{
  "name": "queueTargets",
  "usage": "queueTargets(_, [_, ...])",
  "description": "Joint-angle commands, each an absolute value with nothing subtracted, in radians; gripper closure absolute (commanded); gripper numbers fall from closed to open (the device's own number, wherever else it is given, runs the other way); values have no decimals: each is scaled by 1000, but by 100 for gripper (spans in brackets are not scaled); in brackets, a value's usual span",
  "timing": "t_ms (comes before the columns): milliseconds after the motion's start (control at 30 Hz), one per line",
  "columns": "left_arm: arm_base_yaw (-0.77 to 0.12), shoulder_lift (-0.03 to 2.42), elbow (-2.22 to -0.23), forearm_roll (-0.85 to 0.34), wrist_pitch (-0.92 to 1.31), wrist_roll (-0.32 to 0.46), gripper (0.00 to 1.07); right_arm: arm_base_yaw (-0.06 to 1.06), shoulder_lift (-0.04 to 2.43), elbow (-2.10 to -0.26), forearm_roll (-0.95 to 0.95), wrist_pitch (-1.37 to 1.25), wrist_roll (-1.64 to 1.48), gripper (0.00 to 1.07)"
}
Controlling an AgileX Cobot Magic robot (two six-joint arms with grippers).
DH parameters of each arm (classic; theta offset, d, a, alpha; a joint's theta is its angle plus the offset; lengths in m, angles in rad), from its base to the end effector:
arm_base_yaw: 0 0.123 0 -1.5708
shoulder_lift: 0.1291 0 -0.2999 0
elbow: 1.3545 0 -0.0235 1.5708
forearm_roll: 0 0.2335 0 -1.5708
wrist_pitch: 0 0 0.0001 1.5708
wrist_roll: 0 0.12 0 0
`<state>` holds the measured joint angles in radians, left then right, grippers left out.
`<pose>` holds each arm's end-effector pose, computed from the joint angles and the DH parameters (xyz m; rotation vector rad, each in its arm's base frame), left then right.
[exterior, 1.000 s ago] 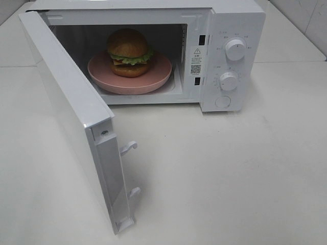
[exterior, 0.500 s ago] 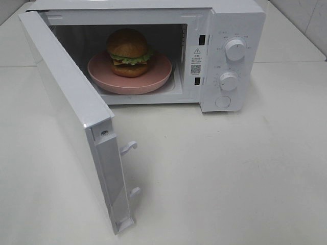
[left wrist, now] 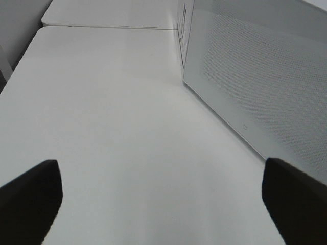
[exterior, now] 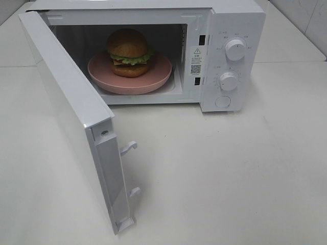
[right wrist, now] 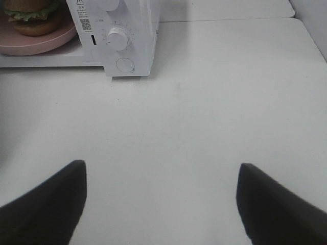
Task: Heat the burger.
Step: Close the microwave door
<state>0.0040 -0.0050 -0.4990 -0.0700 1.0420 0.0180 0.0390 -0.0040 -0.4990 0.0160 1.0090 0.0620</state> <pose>-0.0090 -0.0073 0.2576 0.0167 2.0203 -0.0695 -0.0071 0.0013 0.2610 0.0226 1.9903 0.0842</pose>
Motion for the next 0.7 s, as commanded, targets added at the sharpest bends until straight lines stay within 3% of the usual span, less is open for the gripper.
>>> queueTargets(33, [8,-26,-496,-72,1037,18,8,32,-32,-499,22,1001,72,36])
queueTargets(700, [8,-26,-496,-72,1037,18,8,32,-32,-499,22,1001,72,43])
